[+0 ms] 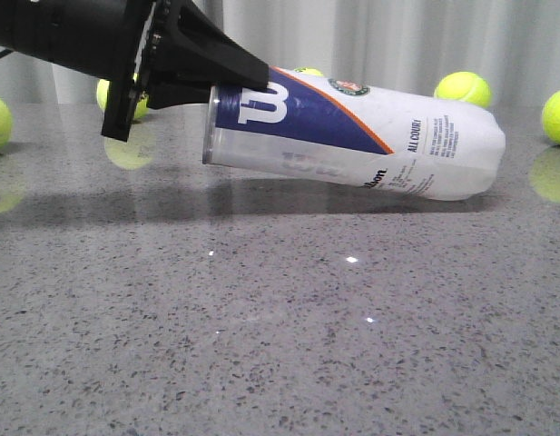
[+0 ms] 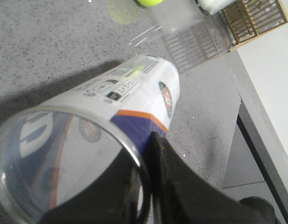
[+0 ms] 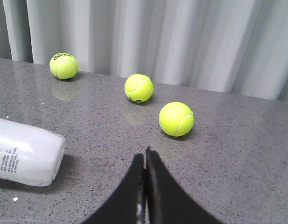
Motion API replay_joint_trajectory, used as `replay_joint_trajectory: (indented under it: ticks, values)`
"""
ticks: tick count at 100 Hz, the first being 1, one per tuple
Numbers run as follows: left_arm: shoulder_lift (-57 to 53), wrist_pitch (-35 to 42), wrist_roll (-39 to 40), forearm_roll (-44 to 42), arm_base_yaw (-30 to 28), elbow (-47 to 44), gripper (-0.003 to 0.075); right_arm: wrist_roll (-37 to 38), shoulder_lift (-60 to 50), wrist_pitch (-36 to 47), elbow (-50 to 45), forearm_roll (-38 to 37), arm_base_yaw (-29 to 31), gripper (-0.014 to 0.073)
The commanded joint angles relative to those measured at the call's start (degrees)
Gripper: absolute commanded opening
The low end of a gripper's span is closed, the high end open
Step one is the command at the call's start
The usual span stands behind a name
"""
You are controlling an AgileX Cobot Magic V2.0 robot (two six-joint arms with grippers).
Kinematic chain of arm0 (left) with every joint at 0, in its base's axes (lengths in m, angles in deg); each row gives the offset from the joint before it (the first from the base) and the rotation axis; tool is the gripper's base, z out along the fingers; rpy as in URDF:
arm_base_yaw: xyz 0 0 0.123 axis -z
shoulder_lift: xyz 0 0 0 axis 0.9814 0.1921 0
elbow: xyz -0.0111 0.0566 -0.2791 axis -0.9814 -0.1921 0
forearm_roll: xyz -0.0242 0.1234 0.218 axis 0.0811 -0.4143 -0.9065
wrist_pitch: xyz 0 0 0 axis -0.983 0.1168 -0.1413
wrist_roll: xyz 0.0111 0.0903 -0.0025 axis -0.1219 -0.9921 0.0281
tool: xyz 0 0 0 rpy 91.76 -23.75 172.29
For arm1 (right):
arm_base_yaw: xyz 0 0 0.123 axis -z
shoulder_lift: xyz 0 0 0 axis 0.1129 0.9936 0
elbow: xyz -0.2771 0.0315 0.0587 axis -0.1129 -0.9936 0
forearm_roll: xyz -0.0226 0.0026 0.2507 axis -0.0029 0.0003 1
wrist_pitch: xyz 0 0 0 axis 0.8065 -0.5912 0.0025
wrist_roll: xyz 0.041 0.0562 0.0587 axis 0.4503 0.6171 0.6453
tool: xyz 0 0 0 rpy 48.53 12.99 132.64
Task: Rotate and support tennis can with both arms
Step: 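Lift the can with the left gripper and tilt it upright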
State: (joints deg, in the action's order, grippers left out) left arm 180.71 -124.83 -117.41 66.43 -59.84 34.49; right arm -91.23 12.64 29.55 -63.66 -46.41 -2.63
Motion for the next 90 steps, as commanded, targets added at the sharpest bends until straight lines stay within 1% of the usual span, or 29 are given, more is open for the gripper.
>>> replay_joint_trajectory:
  ticks: [1, 10, 18, 29, 43, 46, 60, 72, 90]
  values:
    - [-4.29, -1.66, -1.33, 0.46, -0.36, 1.50, -0.0021, -0.06, 0.40, 4.75, 1.42, 0.33, 0.35, -0.0066]
    - [-8.12, -1.41, -1.33, -2.61, -1.15, 1.52, -0.0021, -0.06, 0.40, 4.75, 1.42, 0.33, 0.35, -0.0066]
    - [-12.09, -0.98, -0.61, -7.16, -2.41, 2.18, -0.0021, -0.06, 0.40, 4.75, 1.42, 0.33, 0.35, -0.0066]
    - [-18.02, -0.63, 5.66, -16.93, -4.36, 5.06, -0.0021, -0.06, 0.40, 4.75, 1.42, 0.33, 0.35, -0.0066]
    - [-24.27, -1.40, 14.70, -32.92, -5.07, 10.77, -0.0021, -0.06, 0.40, 4.75, 1.42, 0.33, 0.35, -0.0066]
    - [-25.22, -2.02, 16.56, -36.87, -5.07, 12.28, -0.0021, -0.06, 0.40, 4.75, 1.42, 0.33, 0.35, -0.0066]
    - [-28.10, -8.37, 23.97, -49.37, -5.07, 17.70, -0.0021, -0.06, 0.40, 4.75, 1.42, 0.33, 0.35, -0.0066]
    - [-28.88, -13.80, 27.33, -56.67, -4.97, 20.22, -0.0021, -0.06, 0.40, 4.75, 1.42, 0.33, 0.35, -0.0066]
    - [-29.24, -16.14, 31.95, -65.74, -4.97, 20.81, -0.0021, -0.06, 0.40, 4.75, 1.42, 0.33, 0.35, -0.0066]
